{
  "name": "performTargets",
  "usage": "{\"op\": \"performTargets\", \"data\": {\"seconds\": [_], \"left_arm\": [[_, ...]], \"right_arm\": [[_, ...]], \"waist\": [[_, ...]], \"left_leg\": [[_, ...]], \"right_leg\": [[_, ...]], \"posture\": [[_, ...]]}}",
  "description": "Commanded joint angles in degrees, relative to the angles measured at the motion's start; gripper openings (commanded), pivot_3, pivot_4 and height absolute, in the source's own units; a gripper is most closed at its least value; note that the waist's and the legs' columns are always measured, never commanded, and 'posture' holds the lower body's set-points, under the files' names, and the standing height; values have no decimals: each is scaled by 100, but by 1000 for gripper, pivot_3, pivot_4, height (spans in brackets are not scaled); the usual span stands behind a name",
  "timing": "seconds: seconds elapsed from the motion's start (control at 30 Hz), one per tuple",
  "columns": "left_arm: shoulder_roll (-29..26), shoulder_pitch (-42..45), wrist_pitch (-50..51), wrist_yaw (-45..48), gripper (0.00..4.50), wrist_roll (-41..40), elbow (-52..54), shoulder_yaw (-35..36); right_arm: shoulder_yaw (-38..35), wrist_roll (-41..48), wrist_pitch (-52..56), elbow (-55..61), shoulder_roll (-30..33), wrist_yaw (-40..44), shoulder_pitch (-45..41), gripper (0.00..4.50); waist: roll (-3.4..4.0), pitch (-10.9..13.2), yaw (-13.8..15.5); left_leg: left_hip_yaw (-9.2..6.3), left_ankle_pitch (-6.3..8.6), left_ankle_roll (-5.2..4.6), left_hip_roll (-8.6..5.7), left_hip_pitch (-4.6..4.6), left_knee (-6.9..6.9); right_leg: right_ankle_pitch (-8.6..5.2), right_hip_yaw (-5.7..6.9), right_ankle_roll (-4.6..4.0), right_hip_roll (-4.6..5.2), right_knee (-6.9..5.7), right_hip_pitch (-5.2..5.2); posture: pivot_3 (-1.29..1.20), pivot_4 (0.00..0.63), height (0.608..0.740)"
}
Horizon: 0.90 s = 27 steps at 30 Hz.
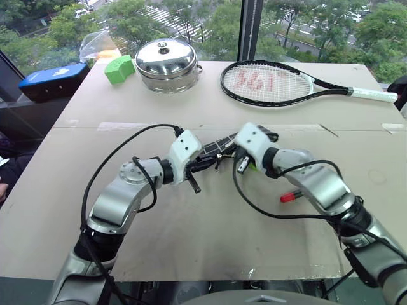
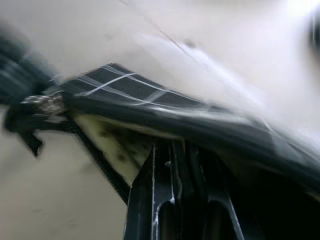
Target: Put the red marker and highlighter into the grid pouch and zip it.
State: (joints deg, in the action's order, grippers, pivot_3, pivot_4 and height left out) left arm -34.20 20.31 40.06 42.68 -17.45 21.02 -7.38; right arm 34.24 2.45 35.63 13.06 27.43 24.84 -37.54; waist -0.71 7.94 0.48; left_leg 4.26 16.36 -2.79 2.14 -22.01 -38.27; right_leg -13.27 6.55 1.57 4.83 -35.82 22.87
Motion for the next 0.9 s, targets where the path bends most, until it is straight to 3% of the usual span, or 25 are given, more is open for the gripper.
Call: {"op": "performTargets", "data": {"seconds": [0.03,0.1,0.23,0.3,0.33,0.37,0.4,0.53,0.67,0.8,0.9], "left_arm": [[9,128,-93,-21,0,31,23,-6],[7,140,-75,-43,0,53,5,-16],[-14,123,-11,-91,0,84,-11,-33],[-30,114,-8,-95,0,84,-13,-34],[-37,115,-2,-100,0,84,-17,-32],[-53,118,5,-100,0,87,-38,-23],[-70,128,11,-100,0,96,-67,-16],[-125,161,30,-113,0,132,-174,4],[-167,246,50,-204,0,163,-363,94],[-136,350,81,-357,0,186,-533,231],[-161,382,60,-416,0,212,-612,269]], "right_arm": [[626,-1261,-1587,-521,439,288,-246,309],[742,-1587,-2036,-665,602,454,-277,727],[611,-2110,-2371,-858,638,562,-215,2404],[476,-2256,-2360,-884,581,565,-173,3500],[417,-2305,-2356,-888,556,577,-153,3500],[346,-2334,-2336,-845,556,596,-122,4115],[210,-2313,-2280,-754,543,585,-56,4438],[-629,-1611,-1449,-33,370,910,421,4438],[-2019,-428,564,1387,154,1266,1095,4438],[-2692,-333,2268,2060,-527,507,1534,4438],[-2704,-664,3606,2128,-1016,-199,1466,4438]], "waist": [[-1,1,8],[-5,4,12],[-7,5,8],[-8,5,8],[-8,5,7],[-8,5,8],[-8,5,8],[-8,5,33],[-10,6,35],[-12,4,28],[-8,7,23]], "left_leg": [[0,0,0,-1,0,-1],[2,-1,1,-1,-2,-3],[3,-3,4,2,2,-4],[2,-6,10,4,3,-4],[1,-7,11,4,3,-4],[1,-7,12,5,3,-4],[0,-8,13,5,3,-4],[-5,-9,15,4,2,-4],[-12,-8,14,4,-3,-4],[-11,-7,13,6,3,-4],[-14,-7,14,9,3,1]], "right_leg": [[0,0,0,1,0,0],[0,0,0,3,0,-1],[10,-1,-15,5,0,-6],[10,-5,-16,5,0,-7],[10,-6,-16,5,0,-7],[10,-7,-17,5,-1,-7],[10,-8,-17,5,-1,-7],[10,-3,-17,7,-1,-9],[12,2,-18,10,1,-11],[12,2,-19,8,-2,-12],[11,2,-20,8,-7,-8]], "posture": [[0,150,740],[0,150,740],[0,150,740],[0,150,740],[0,150,740],[0,150,740],[0,150,740],[0,150,740],[0,150,740],[0,150,740],[0,150,740]]}}
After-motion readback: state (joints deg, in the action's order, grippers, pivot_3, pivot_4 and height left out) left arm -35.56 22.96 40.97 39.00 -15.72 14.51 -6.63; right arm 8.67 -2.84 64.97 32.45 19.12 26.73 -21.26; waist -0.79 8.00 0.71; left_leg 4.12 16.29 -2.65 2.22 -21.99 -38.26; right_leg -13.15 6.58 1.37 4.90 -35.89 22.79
